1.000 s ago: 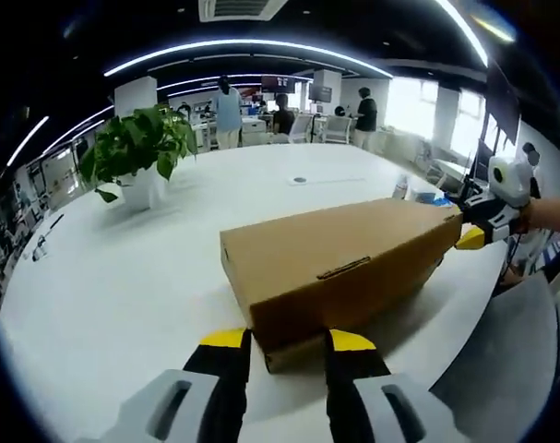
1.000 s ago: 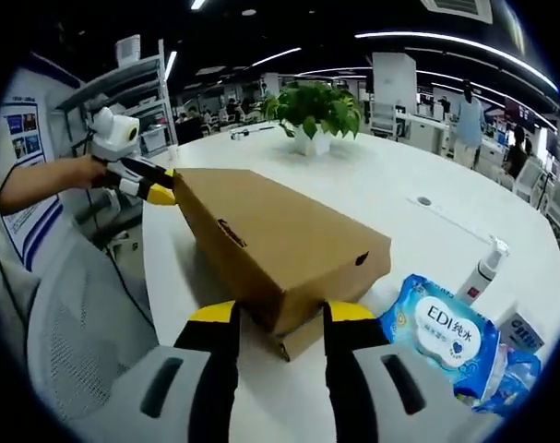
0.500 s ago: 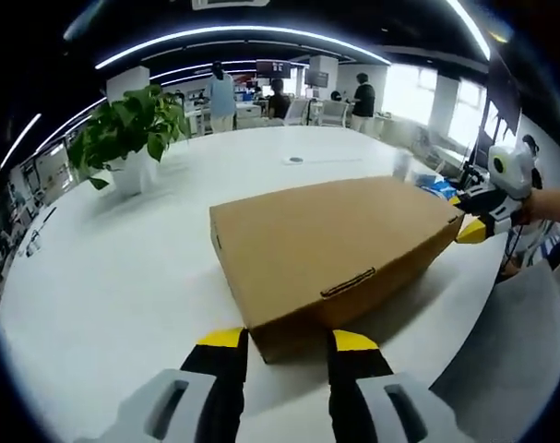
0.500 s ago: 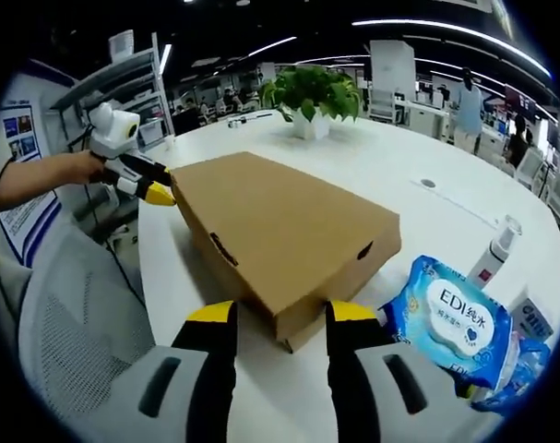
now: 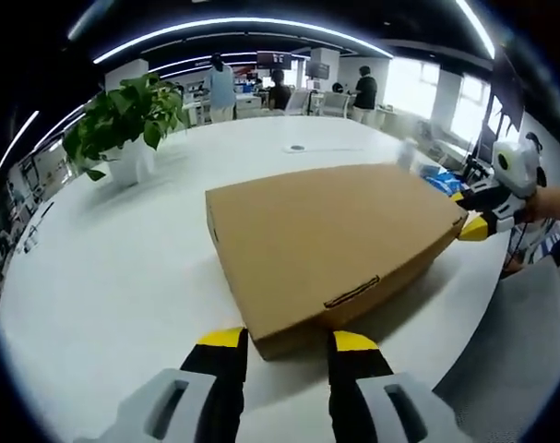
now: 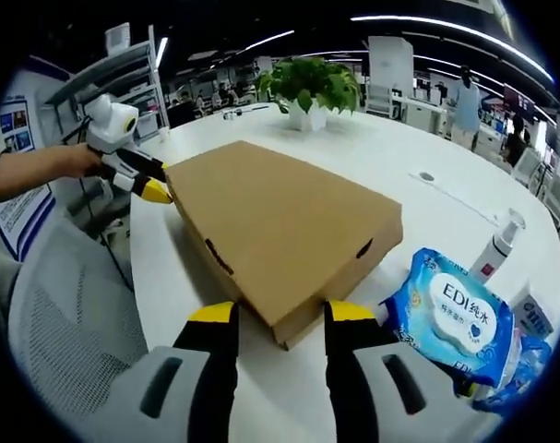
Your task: Operate the shoe box by opening the lid, removing the specified soft item, and placing it in the target area until the item is outside and the box remains undamaged.
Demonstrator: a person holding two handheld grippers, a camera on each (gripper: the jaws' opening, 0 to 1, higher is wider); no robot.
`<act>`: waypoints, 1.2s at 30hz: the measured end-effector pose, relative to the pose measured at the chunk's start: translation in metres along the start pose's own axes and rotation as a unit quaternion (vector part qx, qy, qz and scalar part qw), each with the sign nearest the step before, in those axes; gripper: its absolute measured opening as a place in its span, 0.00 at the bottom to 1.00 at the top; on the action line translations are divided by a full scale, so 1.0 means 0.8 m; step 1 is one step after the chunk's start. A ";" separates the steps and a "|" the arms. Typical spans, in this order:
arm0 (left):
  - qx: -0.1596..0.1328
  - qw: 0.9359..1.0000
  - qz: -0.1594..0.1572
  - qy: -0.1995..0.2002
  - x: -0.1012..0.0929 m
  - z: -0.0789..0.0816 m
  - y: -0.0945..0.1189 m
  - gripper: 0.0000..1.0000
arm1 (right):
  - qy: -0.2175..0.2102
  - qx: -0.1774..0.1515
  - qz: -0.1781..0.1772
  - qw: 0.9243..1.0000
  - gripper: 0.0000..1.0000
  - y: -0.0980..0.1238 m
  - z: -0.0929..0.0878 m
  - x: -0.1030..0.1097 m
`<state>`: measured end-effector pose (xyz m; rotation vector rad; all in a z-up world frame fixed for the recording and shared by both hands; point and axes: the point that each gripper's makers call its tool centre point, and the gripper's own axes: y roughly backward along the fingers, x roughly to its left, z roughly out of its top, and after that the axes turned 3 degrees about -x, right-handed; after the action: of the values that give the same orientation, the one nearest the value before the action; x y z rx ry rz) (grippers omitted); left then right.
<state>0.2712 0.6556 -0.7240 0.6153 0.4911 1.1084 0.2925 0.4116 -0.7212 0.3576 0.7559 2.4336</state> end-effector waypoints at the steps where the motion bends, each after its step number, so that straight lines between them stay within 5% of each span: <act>1: 0.002 1.000 0.001 0.001 0.001 0.000 -0.002 0.34 | 0.002 0.001 -0.001 1.000 0.34 -0.001 -0.001 0.000; 36: 0.018 1.000 -0.005 0.013 0.021 0.047 -0.062 0.35 | 0.015 0.005 -0.018 1.000 0.34 -0.031 0.021 -0.069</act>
<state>0.3347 0.6474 -0.7310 0.6291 0.5367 1.1009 0.3543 0.4034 -0.7268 0.3096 0.7816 2.4060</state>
